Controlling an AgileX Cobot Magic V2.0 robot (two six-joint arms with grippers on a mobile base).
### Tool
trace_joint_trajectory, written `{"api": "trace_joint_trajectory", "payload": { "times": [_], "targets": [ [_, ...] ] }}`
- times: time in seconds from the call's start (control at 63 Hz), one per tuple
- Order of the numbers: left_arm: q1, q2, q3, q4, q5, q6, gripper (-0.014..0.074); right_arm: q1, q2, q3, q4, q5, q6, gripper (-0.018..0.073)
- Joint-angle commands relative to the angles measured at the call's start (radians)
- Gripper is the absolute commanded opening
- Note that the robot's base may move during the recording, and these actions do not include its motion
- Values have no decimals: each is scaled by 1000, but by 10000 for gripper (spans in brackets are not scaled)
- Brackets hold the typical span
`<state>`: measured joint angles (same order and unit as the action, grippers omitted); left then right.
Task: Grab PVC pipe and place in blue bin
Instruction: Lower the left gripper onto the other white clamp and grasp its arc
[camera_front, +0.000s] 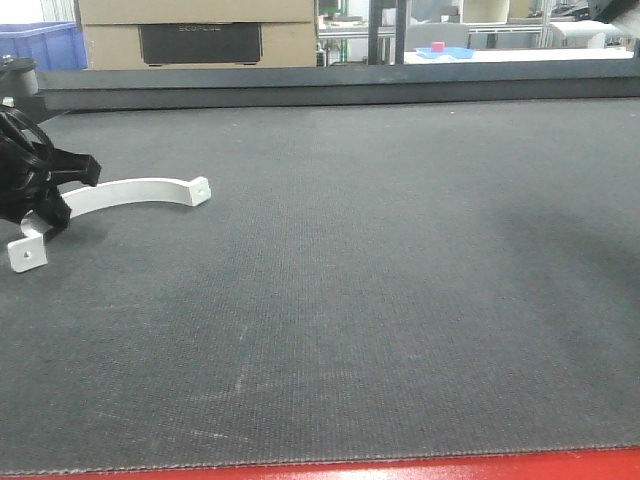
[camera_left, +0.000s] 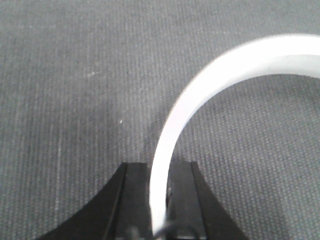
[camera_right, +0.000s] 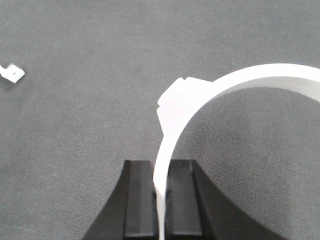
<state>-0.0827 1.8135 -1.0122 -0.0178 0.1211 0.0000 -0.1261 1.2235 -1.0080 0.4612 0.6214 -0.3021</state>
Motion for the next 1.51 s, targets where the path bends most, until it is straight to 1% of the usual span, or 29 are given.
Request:
{"api": "trace_joint_trajectory", "payload": {
  "times": [0.0, 0.222, 0.476, 0.539, 0.603, 0.682, 1.047, 1.285, 1.491],
  "targets": [
    [-4, 20, -3, 3, -4, 0, -51, 0, -10, -10, 4, -24, -3, -169],
    [-4, 63, -3, 0, -2, 0, -50, 0, -10, -10, 4, -28, -3, -169],
    [-4, 67, -3, 0, 0, 0, -52, 0, -10, -10, 4, -32, -3, -169],
    [-4, 67, -3, 0, 4, 0, -72, 0, -10, -10, 4, -32, -3, -169],
    [-4, 65, -3, 0, 6, 0, -111, 0, -10, -10, 4, -32, -3, -169],
    [-4, 57, -3, 0, 11, 0, -111, 0, -10, -10, 4, -35, -3, -169],
    [-4, -95, -3, 6, 26, 0, -111, 0, -12, -10, 10, -28, -3, -169],
    [-4, -192, -3, 6, 71, 0, -111, 0, -32, -10, 11, -28, -3, -169],
    [-4, -281, -3, 6, 117, 0, -111, 0, -108, -10, 11, -24, -3, -169]
  ]
}}
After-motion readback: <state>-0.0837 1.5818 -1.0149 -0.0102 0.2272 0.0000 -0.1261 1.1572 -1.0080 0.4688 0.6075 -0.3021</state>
